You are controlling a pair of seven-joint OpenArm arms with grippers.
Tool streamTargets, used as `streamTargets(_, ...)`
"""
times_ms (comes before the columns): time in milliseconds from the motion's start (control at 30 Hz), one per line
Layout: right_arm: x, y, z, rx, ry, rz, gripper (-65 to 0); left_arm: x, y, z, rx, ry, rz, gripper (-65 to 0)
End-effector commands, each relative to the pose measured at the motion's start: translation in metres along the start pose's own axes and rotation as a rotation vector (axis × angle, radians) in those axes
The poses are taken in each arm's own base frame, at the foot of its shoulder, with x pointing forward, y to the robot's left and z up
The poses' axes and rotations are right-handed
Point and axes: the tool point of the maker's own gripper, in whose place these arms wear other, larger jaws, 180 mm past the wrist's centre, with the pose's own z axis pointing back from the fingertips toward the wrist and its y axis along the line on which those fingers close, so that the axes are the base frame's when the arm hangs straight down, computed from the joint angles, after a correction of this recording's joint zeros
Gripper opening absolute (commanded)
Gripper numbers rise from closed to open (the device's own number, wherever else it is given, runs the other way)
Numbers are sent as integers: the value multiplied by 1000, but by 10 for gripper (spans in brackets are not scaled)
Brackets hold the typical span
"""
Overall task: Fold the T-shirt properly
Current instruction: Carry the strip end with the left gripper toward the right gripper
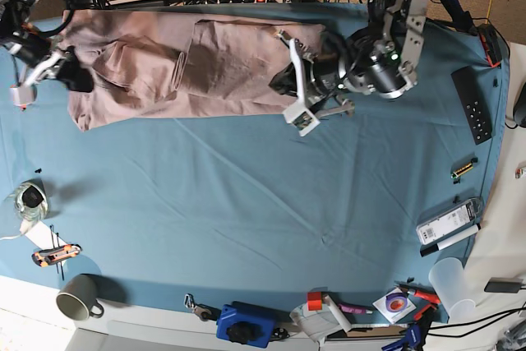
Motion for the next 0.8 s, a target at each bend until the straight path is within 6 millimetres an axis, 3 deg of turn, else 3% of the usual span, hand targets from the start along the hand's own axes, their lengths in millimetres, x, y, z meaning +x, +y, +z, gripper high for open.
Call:
streamTargets(0,25,0,12,-6,-71,37,-464,12,-3,7,-13,-54,-5,-650)
streamTargets(133,40,-10,32,-58,-121,50,-456,4,-5,14,-25,-69,17,-650)
streamTargets(233,47,-12,37,-73,-112,74,-407,-4,-8,14,-40,-63,42,-650)
streamTargets(400,52,-14,41,-83,-108,90,-406,-14,-16,13,-60,-46,36,-650)
streamTargets(467,47,-20,41,-102,-91,76,-406,-17,-17,13,-62,-41,42,-650)
streamTargets(633,18,-58,39,-183,-18,-41,-406,-17,-17,13,-63,-41,43,-650)
streamTargets(767,14,-78,37,-172,-33,-153,-406,-18,-17,13,-60,-39,41,-650)
